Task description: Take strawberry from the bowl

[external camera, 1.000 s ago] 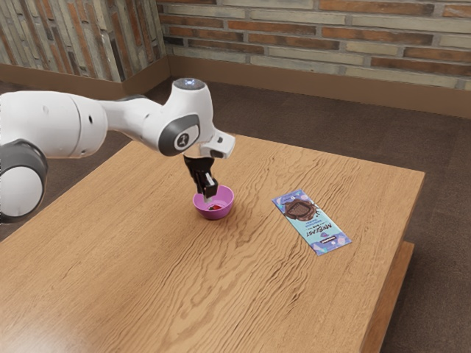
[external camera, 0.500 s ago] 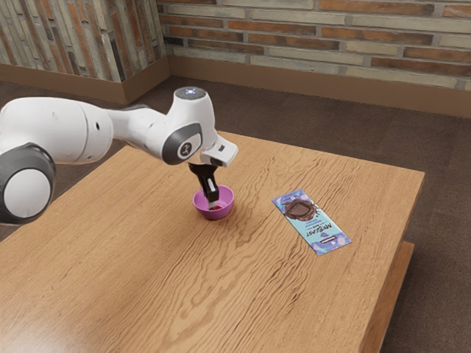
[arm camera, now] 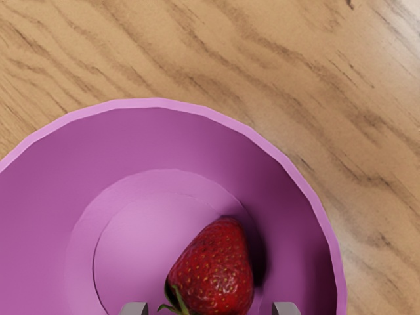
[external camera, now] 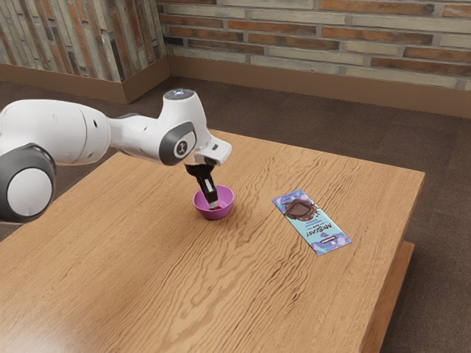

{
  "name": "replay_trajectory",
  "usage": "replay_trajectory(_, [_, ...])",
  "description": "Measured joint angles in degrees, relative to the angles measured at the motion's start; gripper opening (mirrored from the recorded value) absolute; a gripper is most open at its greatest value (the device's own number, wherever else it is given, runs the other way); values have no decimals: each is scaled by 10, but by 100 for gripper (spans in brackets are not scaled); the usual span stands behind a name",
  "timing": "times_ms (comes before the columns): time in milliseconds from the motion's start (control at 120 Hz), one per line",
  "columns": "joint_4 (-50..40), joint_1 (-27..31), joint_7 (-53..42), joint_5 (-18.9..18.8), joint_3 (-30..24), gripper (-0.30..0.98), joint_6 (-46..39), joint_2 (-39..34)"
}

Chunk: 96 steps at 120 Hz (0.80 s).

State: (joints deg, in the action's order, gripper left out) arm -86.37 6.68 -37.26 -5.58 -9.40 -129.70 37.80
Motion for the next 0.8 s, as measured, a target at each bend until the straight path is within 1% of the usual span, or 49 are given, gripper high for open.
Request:
replay_trajectory(267, [1,5,-18,3,-1,18,-4,3])
replay_trajectory(483, [4,5,-33,24,0,18,-6,7])
replay_trajectory(800, [9,7,-48,30,0,17,-10,14])
